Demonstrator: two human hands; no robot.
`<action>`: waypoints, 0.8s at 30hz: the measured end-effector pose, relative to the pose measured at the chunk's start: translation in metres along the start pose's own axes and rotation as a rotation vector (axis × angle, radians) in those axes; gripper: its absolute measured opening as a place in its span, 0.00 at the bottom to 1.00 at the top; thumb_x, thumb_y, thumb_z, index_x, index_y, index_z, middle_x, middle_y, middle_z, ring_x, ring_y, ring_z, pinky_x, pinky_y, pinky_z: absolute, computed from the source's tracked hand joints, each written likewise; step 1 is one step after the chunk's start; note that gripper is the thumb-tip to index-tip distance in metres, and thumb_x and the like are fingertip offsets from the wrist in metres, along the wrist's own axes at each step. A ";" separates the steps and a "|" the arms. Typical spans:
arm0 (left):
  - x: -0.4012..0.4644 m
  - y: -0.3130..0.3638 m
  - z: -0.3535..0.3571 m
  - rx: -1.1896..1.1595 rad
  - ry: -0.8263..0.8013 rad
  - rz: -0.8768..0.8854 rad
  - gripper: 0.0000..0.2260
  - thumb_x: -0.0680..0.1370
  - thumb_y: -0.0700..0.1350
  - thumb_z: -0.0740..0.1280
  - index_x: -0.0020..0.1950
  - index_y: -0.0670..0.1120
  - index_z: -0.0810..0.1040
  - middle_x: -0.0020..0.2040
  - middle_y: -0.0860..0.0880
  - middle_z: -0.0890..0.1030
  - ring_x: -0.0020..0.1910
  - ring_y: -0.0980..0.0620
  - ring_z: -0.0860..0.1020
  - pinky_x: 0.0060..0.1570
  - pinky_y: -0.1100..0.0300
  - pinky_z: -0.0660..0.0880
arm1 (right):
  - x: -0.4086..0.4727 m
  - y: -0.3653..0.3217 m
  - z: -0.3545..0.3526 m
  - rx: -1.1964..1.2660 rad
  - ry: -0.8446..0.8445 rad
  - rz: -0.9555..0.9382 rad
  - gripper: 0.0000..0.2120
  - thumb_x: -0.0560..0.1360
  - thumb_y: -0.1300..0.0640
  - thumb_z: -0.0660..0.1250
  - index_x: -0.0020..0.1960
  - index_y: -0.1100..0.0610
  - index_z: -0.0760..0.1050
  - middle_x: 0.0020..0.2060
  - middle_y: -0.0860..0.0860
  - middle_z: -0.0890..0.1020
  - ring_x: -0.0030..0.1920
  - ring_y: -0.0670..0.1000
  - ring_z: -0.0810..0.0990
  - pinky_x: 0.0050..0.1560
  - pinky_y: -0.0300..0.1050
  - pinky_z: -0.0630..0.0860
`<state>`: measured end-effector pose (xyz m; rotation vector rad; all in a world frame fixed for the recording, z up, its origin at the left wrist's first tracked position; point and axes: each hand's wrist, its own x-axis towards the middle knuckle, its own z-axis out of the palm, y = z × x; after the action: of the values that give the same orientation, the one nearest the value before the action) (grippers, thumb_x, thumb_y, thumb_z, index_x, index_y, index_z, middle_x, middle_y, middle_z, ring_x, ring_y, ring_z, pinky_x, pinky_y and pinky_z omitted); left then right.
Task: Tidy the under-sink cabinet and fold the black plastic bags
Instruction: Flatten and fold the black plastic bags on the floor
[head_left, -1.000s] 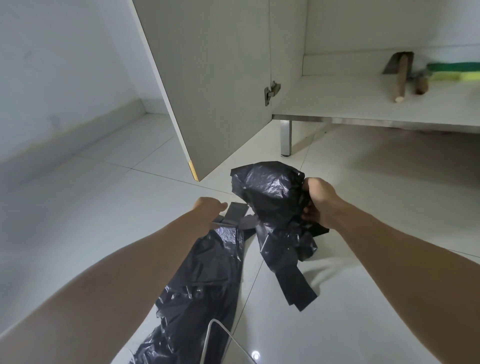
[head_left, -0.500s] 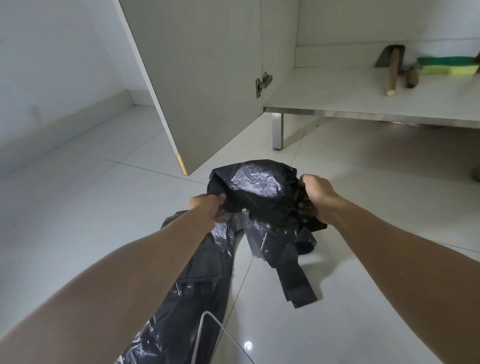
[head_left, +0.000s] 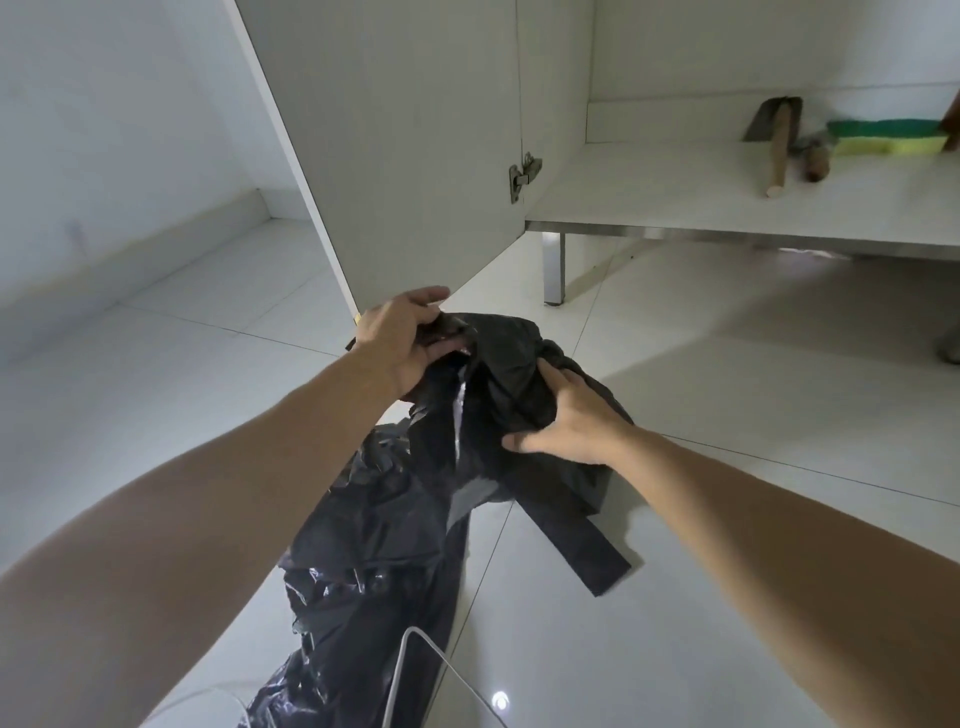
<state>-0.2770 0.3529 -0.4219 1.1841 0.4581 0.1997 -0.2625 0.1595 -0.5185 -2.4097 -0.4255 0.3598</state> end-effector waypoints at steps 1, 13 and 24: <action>-0.004 0.005 0.002 -0.017 -0.022 -0.010 0.12 0.76 0.28 0.58 0.46 0.37 0.80 0.39 0.42 0.73 0.37 0.43 0.76 0.35 0.48 0.82 | 0.001 0.000 0.003 -0.037 -0.029 0.017 0.60 0.59 0.34 0.77 0.79 0.42 0.44 0.78 0.49 0.51 0.76 0.57 0.59 0.71 0.57 0.66; -0.022 0.040 0.007 -0.035 -0.110 0.063 0.10 0.72 0.32 0.57 0.44 0.38 0.78 0.31 0.44 0.71 0.32 0.45 0.75 0.41 0.45 0.81 | 0.000 -0.010 -0.033 -0.184 0.873 -0.125 0.17 0.69 0.57 0.77 0.54 0.61 0.77 0.49 0.59 0.77 0.48 0.61 0.76 0.43 0.53 0.75; -0.039 0.051 0.011 -0.126 -0.101 0.062 0.21 0.69 0.31 0.52 0.18 0.44 0.70 0.32 0.47 0.71 0.30 0.49 0.67 0.34 0.59 0.69 | -0.015 -0.024 -0.054 -0.145 0.450 0.000 0.12 0.77 0.59 0.62 0.57 0.53 0.80 0.52 0.52 0.82 0.52 0.55 0.80 0.54 0.47 0.77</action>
<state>-0.3026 0.3474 -0.3622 1.0799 0.3155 0.2181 -0.2616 0.1412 -0.4606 -2.5330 -0.2528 -0.2222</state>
